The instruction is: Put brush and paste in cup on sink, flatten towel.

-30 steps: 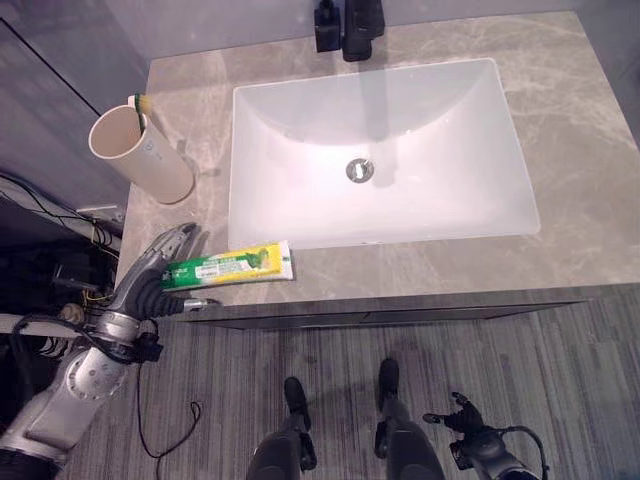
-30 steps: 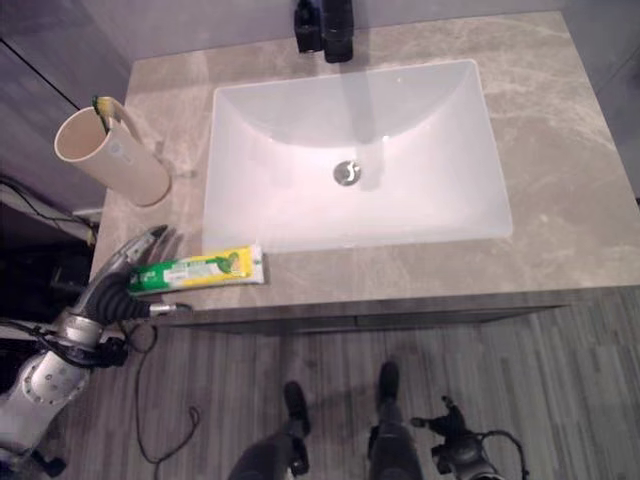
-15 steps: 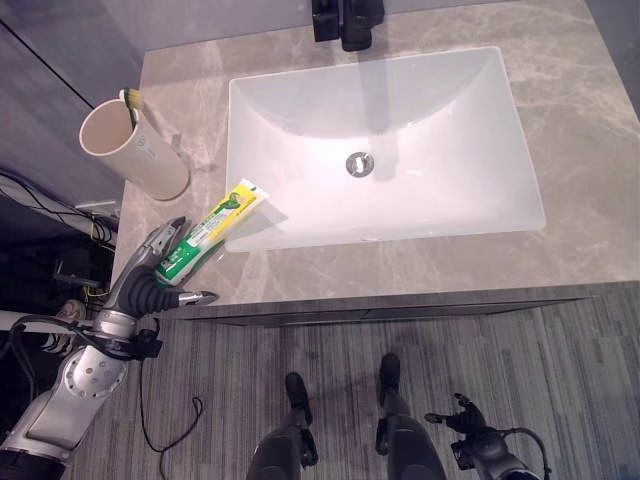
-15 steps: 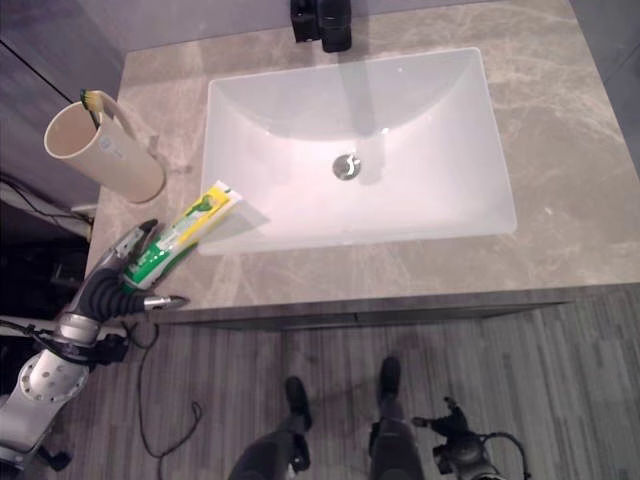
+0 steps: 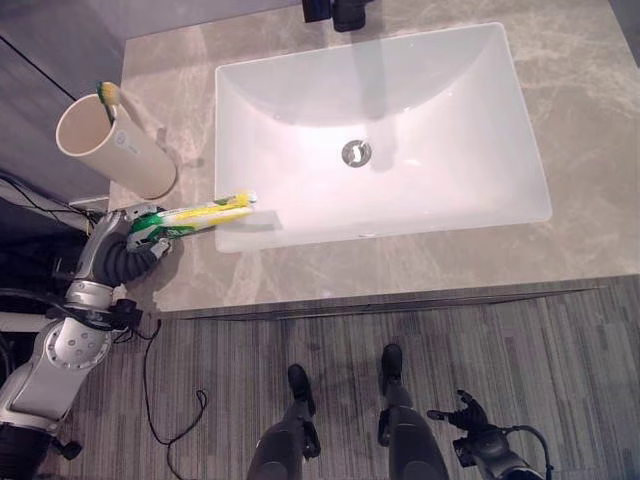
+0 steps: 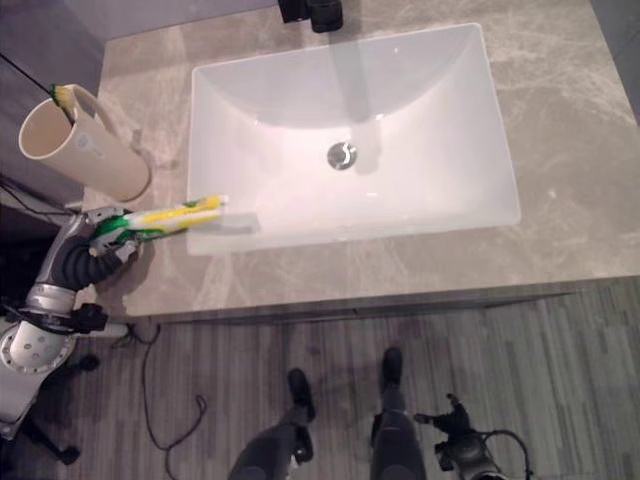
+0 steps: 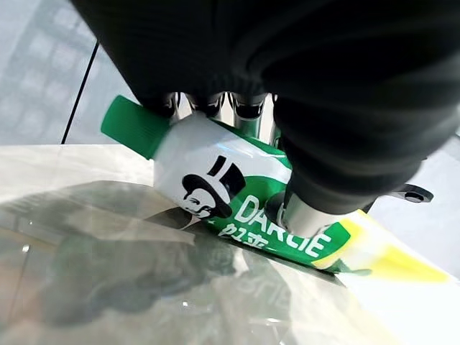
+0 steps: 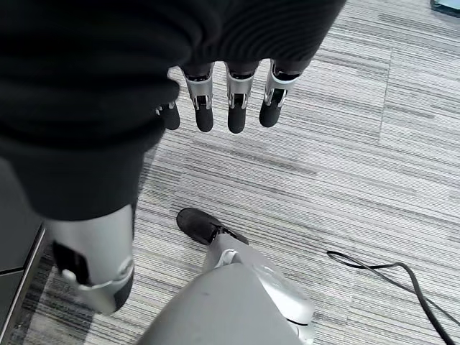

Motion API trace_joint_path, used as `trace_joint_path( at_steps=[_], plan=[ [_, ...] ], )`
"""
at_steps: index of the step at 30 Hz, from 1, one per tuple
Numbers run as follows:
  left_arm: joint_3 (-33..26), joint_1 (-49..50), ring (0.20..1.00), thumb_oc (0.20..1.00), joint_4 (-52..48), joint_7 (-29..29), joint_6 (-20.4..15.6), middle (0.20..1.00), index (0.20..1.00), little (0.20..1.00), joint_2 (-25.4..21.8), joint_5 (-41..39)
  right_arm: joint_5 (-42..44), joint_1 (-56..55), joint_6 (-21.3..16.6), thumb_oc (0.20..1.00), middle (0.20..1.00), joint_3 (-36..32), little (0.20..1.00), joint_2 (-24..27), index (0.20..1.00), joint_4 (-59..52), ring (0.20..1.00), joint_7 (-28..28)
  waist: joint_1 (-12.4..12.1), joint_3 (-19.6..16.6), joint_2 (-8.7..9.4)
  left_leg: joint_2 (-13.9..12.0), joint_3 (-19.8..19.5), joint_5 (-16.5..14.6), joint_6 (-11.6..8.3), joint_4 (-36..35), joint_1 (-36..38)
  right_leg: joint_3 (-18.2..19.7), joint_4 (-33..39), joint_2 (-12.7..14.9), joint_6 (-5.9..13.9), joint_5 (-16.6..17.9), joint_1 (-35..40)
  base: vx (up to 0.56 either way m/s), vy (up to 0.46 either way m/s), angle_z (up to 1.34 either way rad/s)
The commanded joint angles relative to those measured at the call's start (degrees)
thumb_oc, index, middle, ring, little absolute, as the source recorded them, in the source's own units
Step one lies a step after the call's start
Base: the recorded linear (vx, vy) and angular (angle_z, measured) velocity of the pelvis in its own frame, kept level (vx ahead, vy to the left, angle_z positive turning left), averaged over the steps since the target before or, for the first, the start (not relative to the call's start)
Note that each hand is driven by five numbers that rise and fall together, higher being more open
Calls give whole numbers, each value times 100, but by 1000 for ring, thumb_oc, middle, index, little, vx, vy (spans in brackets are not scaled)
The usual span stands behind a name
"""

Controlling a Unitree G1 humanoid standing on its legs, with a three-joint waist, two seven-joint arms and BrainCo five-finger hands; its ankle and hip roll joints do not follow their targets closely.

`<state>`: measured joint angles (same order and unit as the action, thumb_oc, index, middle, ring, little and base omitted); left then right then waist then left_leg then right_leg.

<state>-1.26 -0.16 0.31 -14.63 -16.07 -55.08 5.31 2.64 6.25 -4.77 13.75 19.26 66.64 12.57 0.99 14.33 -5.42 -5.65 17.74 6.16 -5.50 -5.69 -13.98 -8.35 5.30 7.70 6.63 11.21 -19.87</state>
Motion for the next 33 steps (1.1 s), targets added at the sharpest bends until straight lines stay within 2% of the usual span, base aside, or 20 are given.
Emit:
trace_joint_path(
  at_steps=[1,9,10,12,18,20,23,24,26,29,31,33],
  plan=[
    [942,304,200,200,394,408,192,200,200,200,-11,583,238,172,82,1000,1000,-111,1000,-33,1000,253,1000,183,197,143,156,-32,4,-78,-261,69,229,98,-30,276,463,44,83,0,0,0],
    [998,216,200,200,357,448,154,200,200,200,30,702,652,-227,243,1000,1000,-945,1000,-33,1000,1035,1000,173,263,-82,190,-40,-19,-170,-242,69,585,74,-30,271,451,-60,441,33,12,-1],
    [994,185,200,200,428,457,175,200,200,200,122,695,998,-343,249,1000,1000,-1299,1000,-4,1000,1193,1000,147,297,-166,219,-61,-25,-239,-248,69,743,43,-30,257,472,-122,597,47,9,-2],
    [968,164,200,200,451,480,188,200,200,200,182,696,1235,-470,270,1000,1000,-1584,1000,2,1000,1331,1000,81,319,-247,261,-77,-26,-290,-242,69,879,19,-30,244,478,-157,741,63,0,-3],
    [817,101,200,200,380,488,212,200,200,200,315,659,1907,-640,292,1000,1000,-2221,1000,138,1000,1561,1000,-42,364,-481,409,-117,-12,-336,-235,69,1111,4,-30,208,493,-170,960,41,6,-2],
    [743,-9,200,200,339,440,190,200,200,200,512,561,2860,-709,185,1000,1000,-2869,1000,334,1000,1606,1000,-69,439,-677,558,-175,27,-434,-241,69,1311,33,-30,159,531,-214,1119,15,0,-3],
    [724,-71,200,200,356,410,215,200,200,200,639,495,3374,-715,88,1000,1000,-3147,1000,433,1000,1595,1000,-45,460,-775,637,-190,55,-418,-235,69,1360,60,-30,140,526,-191,1150,0,0,0],
    [647,-91,200,200,444,327,246,200,200,200,933,243,3736,-724,-63,1000,1000,-3398,1000,543,1000,1494,1000,43,487,-857,709,-216,62,-465,-240,69,1429,69,-30,119,539,-216,1222,0,0,0],
    [636,-104,200,200,484,312,218,200,200,200,1104,98,3847,-721,-105,1000,1000,-3471,1000,588,1000,1436,1000,56,497,-892,743,-213,70,-425,-232,69,1415,82,-30,114,526,-178,1204,0,0,0],
    [579,-50,200,200,358,249,160,200,200,200,1402,-89,4376,-746,-375,1000,1000,-3743,1000,735,1000,1021,1000,111,557,-984,815,-236,107,-466,-223,69,1496,106,-30,91,536,-183,1264,-9,19,-4],
    [580,-64,200,200,312,255,183,200,200,200,1413,-58,4344,-738,-413,1000,1000,-3723,1000,795,1000,951,1000,162,562,-1038,854,-233,136,-475,-214,69,1522,123,-30,82,534,-168,1261,-6,8,-3],
    [555,-226,200,200,8,209,140,200,200,200,1442,-52,4539,-758,-725,1000,1000,-3802,1000,915,1000,85,1000,254,623,-1121,883,-251,184,-521,-214,69,1601,164,-30,61,553,-184,1319,1,22,-11]
  ],
)
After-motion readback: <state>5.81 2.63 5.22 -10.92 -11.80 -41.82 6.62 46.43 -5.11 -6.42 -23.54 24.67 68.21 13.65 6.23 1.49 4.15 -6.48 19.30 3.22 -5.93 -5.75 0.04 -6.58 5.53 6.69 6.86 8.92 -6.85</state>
